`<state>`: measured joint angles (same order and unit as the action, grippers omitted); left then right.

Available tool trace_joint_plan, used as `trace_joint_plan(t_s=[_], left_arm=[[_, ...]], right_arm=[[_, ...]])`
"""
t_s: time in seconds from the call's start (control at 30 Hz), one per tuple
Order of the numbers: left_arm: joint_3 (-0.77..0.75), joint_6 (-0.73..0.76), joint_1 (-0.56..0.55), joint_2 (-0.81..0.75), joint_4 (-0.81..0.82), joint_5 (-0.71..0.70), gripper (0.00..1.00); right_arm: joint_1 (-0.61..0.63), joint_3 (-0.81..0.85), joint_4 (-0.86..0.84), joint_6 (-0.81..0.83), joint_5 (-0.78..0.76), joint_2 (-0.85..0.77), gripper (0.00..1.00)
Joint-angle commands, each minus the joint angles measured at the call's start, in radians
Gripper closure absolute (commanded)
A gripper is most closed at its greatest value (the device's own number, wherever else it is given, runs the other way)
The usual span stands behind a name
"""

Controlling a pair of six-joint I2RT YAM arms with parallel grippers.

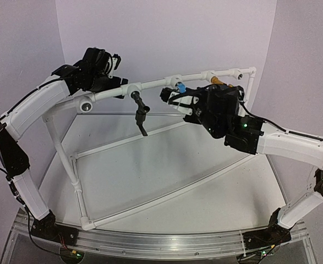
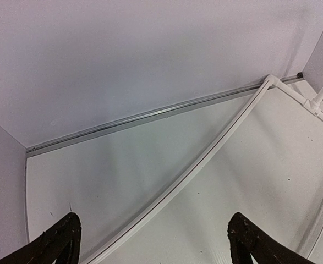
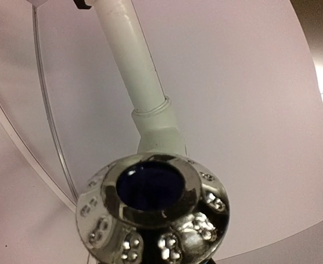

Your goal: Install the water faucets

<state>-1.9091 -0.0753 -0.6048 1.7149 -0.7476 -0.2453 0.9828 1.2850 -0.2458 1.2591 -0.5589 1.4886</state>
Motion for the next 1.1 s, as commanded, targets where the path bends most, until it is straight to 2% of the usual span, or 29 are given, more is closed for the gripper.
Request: trace_joint_plan(t_s=[0.0,0.17,0.53,0.77,0.97,1.07], left_arm=[[-0.009,0.008,-0.022,-0.048,0.006,0.041,0.08],[-0.007,0.006,-0.023,-0.046,0.007,0.042,0.08],[-0.005,-0.001,-0.023,-0.047,0.004,0.040,0.09],[0.020,-0.016,-0.023,-0.065,0.007,0.035,0.09],[0.031,-0.026,-0.023,-0.072,0.007,0.032,0.10],[0.031,-0.029,-0.022,-0.073,0.005,0.030,0.10]], right_arm=[[-0.006,0.133,0.188,-0.421,-0.051,0.024,0.83],[-0.007,0.175,0.312,-0.711,-0.003,0.015,0.86],[-0.007,0.118,0.329,-1.306,0.191,-0.078,0.88],[-0.018,0.123,0.327,-1.580,0.263,-0.087,0.92],[-0.051,0.117,0.308,-1.784,0.398,-0.112,0.94],[-0.094,0.104,0.305,-1.922,0.466,-0.124,1.00]])
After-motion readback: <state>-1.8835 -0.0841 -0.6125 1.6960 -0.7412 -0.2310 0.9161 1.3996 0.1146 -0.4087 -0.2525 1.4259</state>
